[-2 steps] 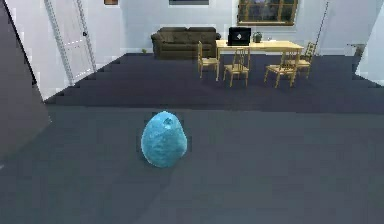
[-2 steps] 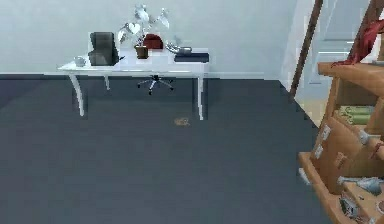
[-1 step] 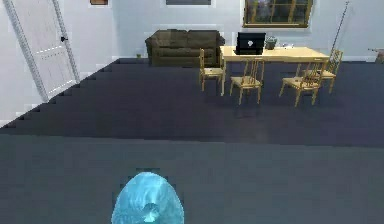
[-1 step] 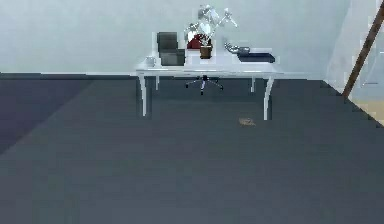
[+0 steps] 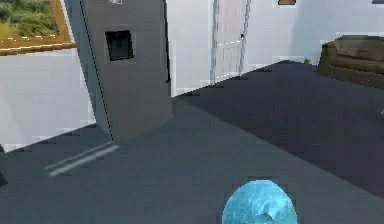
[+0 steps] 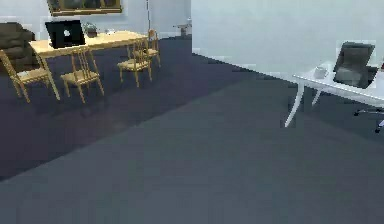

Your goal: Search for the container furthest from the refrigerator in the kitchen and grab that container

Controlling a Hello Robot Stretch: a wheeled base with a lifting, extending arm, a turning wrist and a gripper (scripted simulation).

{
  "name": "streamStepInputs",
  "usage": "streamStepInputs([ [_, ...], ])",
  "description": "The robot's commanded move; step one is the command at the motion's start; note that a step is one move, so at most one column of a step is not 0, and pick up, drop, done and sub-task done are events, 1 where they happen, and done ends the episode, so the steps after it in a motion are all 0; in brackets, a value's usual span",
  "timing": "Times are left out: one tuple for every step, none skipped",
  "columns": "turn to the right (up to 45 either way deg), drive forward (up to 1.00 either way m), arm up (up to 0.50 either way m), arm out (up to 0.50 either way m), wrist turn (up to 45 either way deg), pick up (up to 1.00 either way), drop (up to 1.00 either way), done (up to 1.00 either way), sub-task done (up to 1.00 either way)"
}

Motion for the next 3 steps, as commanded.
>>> streamStepInputs([
  [-33.0,0.00,0.00,0.00,0.0,0.00,0.00,0.00,0.00],
  [0.0,1.00,0.00,0.00,0.0,0.00,0.00,0.00,0.00],
  [-9.0,0.00,0.00,0.00,0.0,0.00,0.00,0.00,0.00],
])
